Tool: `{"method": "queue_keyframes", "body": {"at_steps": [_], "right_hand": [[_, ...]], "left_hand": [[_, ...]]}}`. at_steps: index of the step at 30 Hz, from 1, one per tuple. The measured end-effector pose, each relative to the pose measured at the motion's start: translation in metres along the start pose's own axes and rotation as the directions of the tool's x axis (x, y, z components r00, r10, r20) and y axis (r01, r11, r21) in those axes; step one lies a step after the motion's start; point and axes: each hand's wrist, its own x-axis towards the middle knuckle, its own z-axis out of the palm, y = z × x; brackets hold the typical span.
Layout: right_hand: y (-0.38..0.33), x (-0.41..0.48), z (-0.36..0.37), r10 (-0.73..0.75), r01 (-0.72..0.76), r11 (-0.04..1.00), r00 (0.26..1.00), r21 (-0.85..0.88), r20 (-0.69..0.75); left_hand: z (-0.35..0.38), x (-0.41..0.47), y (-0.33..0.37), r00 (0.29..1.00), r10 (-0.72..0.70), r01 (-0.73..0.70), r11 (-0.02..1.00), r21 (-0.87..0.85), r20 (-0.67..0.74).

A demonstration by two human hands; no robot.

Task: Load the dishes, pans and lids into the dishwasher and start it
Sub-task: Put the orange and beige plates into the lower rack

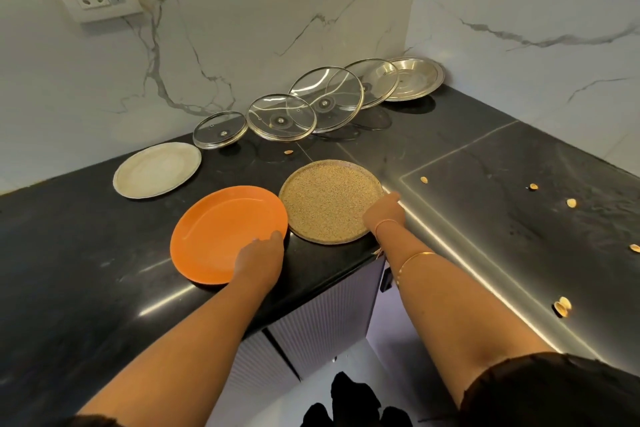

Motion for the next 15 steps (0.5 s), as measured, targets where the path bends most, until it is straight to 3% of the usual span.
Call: {"method": "queue_keyframes", "body": {"at_steps": [5,10,12,15], "right_hand": [[0.021,-0.018,-0.003,0.131,-0.140,0.974,0.990,0.178,0.060],[0.061,-0.068,0.010,0.154,-0.141,0.953,0.988,0.268,-0.028],[0.070,-0.085,0.019,0.238,-0.213,0.830,0.971,0.516,0.018],[0.076,-0.107,0.025,0.320,-0.304,0.451,0.933,0.839,0.166]], "left_hand": [[-0.004,-0.022,0.003,0.998,0.037,-0.037,0.999,0.002,-0.041],[-0.009,-0.048,-0.001,0.988,0.092,-0.089,0.996,0.028,-0.123],[-0.013,-0.062,-0.005,0.982,0.090,-0.099,0.994,-0.043,-0.169],[-0.015,-0.081,-0.015,0.964,0.130,-0.149,0.986,-0.069,-0.230]]}}
